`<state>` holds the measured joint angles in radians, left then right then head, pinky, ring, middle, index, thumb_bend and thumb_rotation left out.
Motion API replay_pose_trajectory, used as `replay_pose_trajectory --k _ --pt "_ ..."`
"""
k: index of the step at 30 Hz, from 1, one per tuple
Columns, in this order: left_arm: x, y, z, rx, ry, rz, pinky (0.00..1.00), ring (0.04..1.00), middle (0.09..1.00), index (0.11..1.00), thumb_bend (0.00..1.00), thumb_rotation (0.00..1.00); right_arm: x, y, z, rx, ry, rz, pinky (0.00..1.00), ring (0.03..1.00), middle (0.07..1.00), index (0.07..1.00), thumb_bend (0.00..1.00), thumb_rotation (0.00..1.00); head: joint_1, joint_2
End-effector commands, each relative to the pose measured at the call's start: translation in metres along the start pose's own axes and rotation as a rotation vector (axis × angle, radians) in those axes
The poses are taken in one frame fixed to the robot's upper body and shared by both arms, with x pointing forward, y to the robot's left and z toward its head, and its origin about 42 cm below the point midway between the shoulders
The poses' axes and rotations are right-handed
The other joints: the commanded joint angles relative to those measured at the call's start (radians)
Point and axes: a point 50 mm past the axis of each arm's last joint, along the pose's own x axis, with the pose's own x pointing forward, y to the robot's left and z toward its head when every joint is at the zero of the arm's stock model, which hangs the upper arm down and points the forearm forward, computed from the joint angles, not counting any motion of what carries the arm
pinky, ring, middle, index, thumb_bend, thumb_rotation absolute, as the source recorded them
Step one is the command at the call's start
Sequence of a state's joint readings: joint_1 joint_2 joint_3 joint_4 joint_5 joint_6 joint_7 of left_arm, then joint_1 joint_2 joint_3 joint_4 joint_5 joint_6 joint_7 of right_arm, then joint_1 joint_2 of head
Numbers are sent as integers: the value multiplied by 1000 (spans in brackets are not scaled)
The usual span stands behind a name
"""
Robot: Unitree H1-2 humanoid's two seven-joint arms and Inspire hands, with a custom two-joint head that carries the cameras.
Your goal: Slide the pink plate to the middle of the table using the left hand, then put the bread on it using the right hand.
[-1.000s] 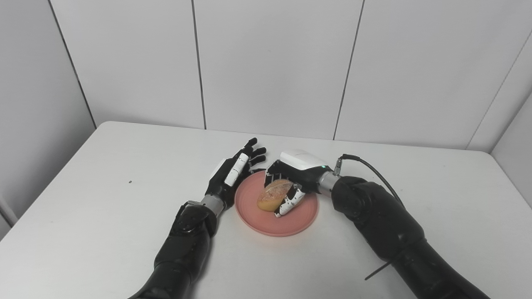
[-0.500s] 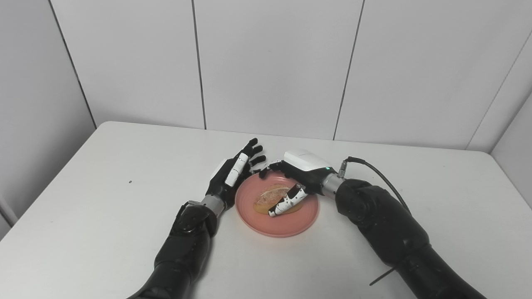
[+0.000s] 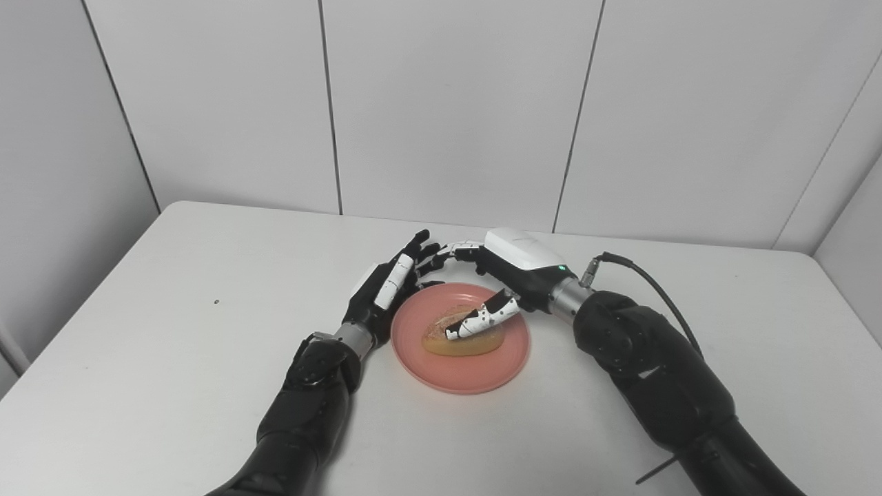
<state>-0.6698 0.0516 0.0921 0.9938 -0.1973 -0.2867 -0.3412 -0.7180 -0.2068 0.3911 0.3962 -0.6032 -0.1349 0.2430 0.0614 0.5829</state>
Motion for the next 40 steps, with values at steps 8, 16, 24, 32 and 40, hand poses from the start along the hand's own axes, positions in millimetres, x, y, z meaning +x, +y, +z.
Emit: replay_pose_trajectory --k 8,16,24,32,40 --pt "-27 -7 -45 -126 33 159 780 865 881 905 913 839 -9 27 -26 578 89 -408 740 813 809 724 819 879 0 -2" --pt "-29 -19 -47 -116 -51 293 893 882 884 891 936 821 -27 103 -42 1044 195 -559 925 939 952 908 824 978 -12 0" --pt "-27 -40 -50 -25 -41 382 998 994 981 995 878 918 -28 141 -39 1166 247 -642 1000 1000 1000 978 841 1000 -21 2" --pt "-26 -55 -52 5 25 394 1000 1000 1000 1000 852 991 -31 146 -39 1069 301 -662 1000 1000 1000 1000 834 1000 -28 3" --pt "-28 -54 -51 50 56 429 1000 1000 1000 1000 849 997 -35 150 -40 1032 313 -648 1000 1000 1000 1000 858 1000 -29 5"
